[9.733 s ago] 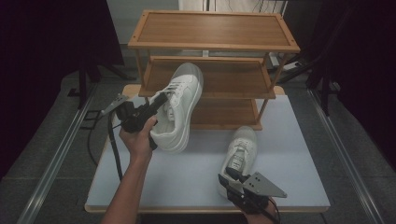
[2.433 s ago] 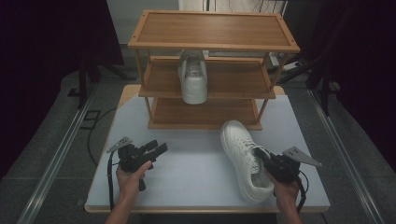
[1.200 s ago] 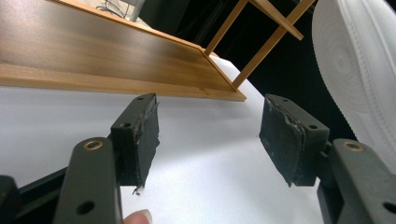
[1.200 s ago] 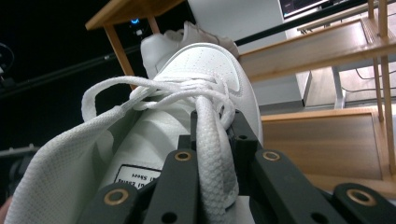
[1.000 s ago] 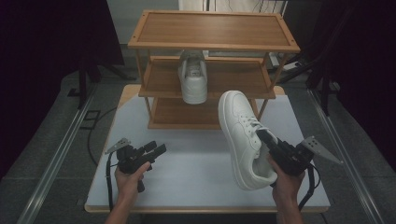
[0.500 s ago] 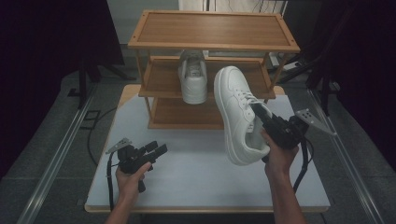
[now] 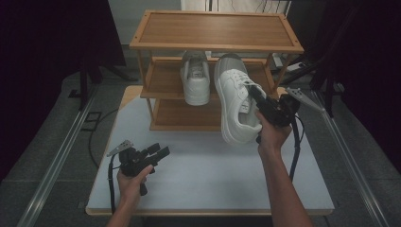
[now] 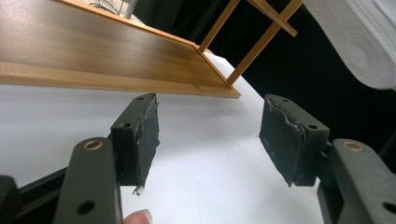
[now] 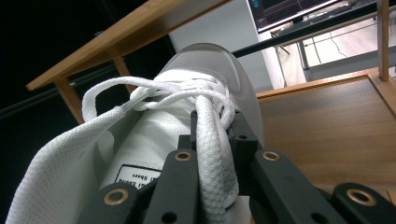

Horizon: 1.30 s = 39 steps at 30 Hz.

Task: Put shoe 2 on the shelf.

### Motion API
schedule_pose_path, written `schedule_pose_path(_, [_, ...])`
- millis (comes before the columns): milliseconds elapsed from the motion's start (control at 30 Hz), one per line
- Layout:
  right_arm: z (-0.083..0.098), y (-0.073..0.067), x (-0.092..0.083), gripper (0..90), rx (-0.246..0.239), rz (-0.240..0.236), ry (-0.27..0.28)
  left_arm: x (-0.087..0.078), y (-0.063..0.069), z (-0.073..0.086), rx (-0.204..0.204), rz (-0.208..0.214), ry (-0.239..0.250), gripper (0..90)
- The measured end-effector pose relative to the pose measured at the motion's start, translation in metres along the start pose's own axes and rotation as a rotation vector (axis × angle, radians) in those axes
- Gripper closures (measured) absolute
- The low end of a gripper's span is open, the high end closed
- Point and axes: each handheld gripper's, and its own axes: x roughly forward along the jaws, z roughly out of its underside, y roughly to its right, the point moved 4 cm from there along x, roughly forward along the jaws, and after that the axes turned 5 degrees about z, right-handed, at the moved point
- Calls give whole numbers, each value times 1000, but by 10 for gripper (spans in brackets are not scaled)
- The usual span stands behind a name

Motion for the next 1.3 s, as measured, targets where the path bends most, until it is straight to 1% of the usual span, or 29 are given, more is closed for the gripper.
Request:
schedule_pose_path(33, [-1,0,4,838,-1,6,0,-1,0,0,-1,0,0,371])
schedule_pose_path(67, [-1,0,4,838,-1,6,0,-1,0,0,-1,0,0,371])
schedule_pose_path(100, [-2,0,12,838,-3,18,-4,-1,-1,0,-3,1,5,372])
schedule_pose_path(167, [-3,0,18,838,-2,30,-5,-1,-1,0,-4,2,5,372])
schedule_pose_path(233, [-4,0,21,838,-3,36,-5,-1,-1,0,-5,4,4,372])
schedule_pose_path(267, [-5,0,27,838,-2,46,-7,-1,0,0,-6,6,3,372])
schedule_pose_path(300, [-5,0,27,838,-2,46,-7,-1,0,0,-6,6,3,372])
schedule_pose_path(333, [-7,0,33,837,2,53,-5,-1,0,1,-6,8,2,372])
schedule_pose_path(400, [-7,0,35,837,7,57,-4,-1,0,1,-6,8,2,372])
schedule_pose_path(500, [-9,1,46,837,23,87,-8,-1,1,0,-3,8,1,371])
schedule_pose_path(600, [-11,3,54,836,32,102,-10,-1,0,0,-6,8,5,372])
schedule_pose_path(833, [-17,6,65,836,29,128,-11,-2,-1,-1,-5,10,4,372])
schedule_pose_path(933, [-18,5,71,836,26,139,-10,-3,1,-1,-4,13,8,372])
schedule_pose_path(1033, [-18,5,75,835,24,140,-16,-3,1,-1,-3,15,7,372])
schedule_pose_path(1133, [-18,3,82,835,19,148,-21,-3,1,-1,-6,18,8,372])
schedule_pose_path(1300, [-20,2,89,834,16,160,-16,-4,-1,-2,-12,16,11,372])
